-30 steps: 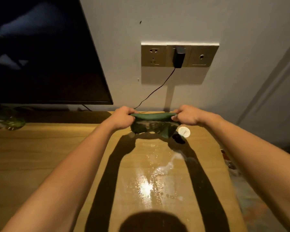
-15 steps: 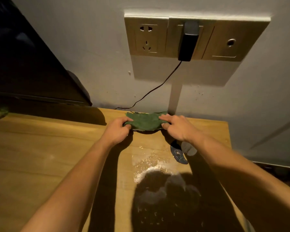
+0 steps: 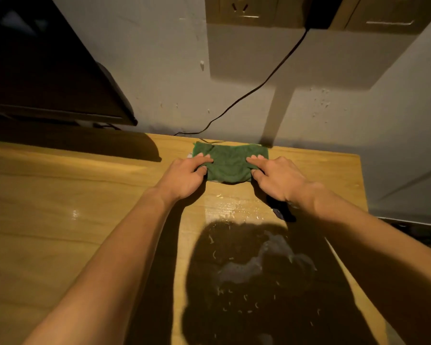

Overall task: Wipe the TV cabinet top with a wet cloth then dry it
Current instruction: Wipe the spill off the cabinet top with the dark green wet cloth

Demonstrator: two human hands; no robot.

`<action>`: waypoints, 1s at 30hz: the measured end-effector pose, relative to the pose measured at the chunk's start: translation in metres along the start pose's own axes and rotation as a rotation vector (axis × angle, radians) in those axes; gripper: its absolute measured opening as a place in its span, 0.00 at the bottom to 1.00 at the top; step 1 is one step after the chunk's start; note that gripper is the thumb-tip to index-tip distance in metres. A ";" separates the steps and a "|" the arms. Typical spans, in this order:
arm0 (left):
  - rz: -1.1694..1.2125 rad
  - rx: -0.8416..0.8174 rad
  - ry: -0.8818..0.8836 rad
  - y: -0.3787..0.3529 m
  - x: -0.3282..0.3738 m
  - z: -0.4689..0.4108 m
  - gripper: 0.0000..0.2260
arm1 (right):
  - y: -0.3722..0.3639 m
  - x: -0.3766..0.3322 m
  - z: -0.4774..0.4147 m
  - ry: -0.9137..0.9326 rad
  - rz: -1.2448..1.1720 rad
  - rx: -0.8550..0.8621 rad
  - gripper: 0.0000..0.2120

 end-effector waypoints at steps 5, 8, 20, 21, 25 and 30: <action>-0.082 -0.012 -0.033 0.001 0.000 0.008 0.18 | -0.010 -0.007 0.019 -0.033 0.038 0.037 0.23; -0.128 -0.032 -0.055 0.000 0.001 0.013 0.18 | -0.018 -0.011 0.028 -0.050 0.062 0.047 0.23; -0.223 -0.060 -0.157 -0.006 0.004 0.058 0.19 | -0.043 -0.030 0.067 -0.162 0.104 0.066 0.26; -0.231 -0.067 -0.162 -0.006 0.004 0.060 0.19 | -0.045 -0.031 0.069 -0.176 0.099 0.069 0.26; -0.242 -0.079 -0.180 -0.007 0.003 0.065 0.19 | -0.049 -0.033 0.079 -0.231 0.032 0.085 0.28; -0.222 -0.048 -0.198 -0.006 -0.001 0.077 0.18 | -0.057 -0.038 0.088 -0.255 0.005 0.090 0.27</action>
Point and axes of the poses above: each hand's wrist, its own z-axis away from the middle knuckle, its own y-axis out of the back of the hand, x = y × z, the point moved 8 cm from there along -z, towards the middle knuckle, and after that the axes turned 7 degrees about -y, right-handed, at the moved point
